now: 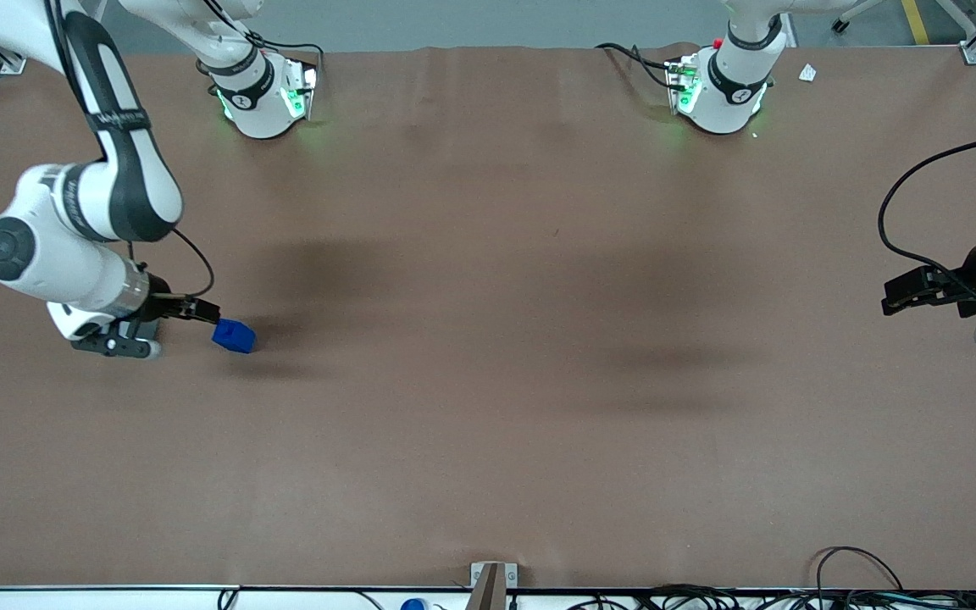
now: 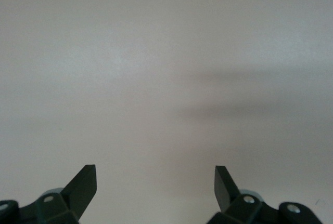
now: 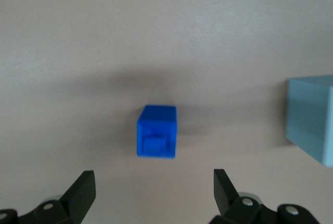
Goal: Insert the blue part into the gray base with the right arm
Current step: 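Close the right gripper on the blue part and lift it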
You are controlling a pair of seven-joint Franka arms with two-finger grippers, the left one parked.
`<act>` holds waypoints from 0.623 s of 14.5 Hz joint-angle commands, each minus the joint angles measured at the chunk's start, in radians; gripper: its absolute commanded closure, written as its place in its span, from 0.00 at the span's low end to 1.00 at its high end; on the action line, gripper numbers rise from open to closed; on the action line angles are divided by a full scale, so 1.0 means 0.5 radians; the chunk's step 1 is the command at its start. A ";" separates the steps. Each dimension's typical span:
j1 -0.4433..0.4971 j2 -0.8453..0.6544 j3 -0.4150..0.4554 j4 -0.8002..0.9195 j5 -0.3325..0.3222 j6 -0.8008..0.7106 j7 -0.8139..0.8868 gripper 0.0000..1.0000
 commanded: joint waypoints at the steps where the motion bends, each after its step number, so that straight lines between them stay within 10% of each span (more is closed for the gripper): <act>1: 0.026 0.084 -0.004 -0.037 0.013 0.180 0.003 0.00; 9: -0.029 0.253 -0.010 -0.025 0.013 0.226 0.211 0.00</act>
